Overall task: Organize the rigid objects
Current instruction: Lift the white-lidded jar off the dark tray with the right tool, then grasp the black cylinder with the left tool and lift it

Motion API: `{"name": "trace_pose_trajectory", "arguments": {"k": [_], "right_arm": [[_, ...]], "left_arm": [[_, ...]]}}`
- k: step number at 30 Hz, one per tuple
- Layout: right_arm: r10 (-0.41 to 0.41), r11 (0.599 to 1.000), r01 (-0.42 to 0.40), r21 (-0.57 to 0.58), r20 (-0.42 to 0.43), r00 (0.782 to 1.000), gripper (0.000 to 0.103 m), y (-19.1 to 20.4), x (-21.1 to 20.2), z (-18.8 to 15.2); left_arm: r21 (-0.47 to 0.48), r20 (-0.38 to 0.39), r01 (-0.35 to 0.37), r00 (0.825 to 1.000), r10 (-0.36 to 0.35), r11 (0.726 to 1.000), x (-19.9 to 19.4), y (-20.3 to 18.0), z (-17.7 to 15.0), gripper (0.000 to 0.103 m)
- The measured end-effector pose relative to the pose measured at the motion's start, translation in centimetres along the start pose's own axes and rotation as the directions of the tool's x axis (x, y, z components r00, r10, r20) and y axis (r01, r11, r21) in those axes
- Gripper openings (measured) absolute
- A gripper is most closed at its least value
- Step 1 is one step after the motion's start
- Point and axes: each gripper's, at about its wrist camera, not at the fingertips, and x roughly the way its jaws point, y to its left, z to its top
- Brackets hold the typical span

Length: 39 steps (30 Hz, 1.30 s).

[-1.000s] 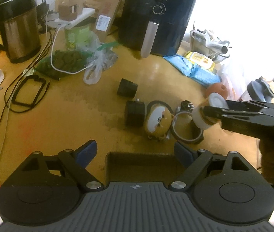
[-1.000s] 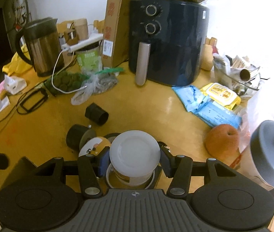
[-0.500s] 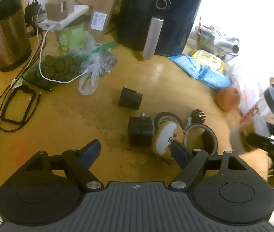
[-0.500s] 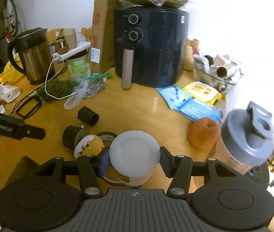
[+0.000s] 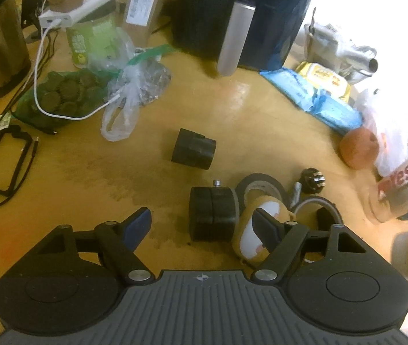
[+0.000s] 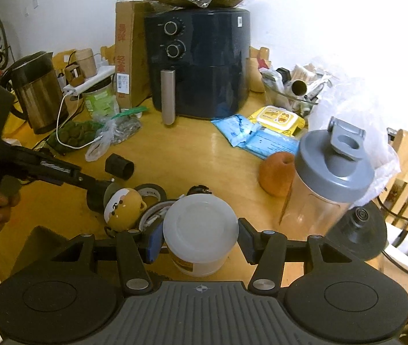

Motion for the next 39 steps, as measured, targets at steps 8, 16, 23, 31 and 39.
{"name": "trace_pose_trajectory", "arguments": {"k": [8, 16, 23, 31, 39], "right_arm": [[0.000, 1.000, 0.000, 0.021, 0.002, 1.000, 0.057, 0.0, -0.8, -0.8], [-0.004, 0.999, 0.004, 0.041, 0.003, 1.000, 0.057, -0.2, -1.2, -1.3], [-0.008, 0.999, 0.009, 0.046, -0.009, 1.000, 0.057, -0.5, -1.1, -1.4], [-0.002, 0.999, 0.004, 0.052, -0.026, 1.000, 0.057, -0.4, -0.8, -1.4], [0.022, 0.998, -0.020, 0.066, -0.032, 0.999, 0.057, 0.1, -0.8, -1.3]], "left_arm": [[-0.019, -0.061, 0.010, 0.998, -0.011, 1.000, 3.0, 0.0, 1.2, 0.066], [-0.013, -0.113, 0.017, 0.993, -0.019, 1.000, 4.8, -0.7, 1.5, 0.044], [0.044, -0.119, -0.002, 0.993, 0.008, 0.999, 4.6, -1.3, 1.6, 0.041], [0.033, -0.084, 0.007, 0.996, -0.005, 0.999, 2.7, -0.5, 1.4, 0.039], [0.027, -0.020, 0.058, 0.998, -0.057, 0.998, -1.2, -0.2, 0.8, 0.039]]}}
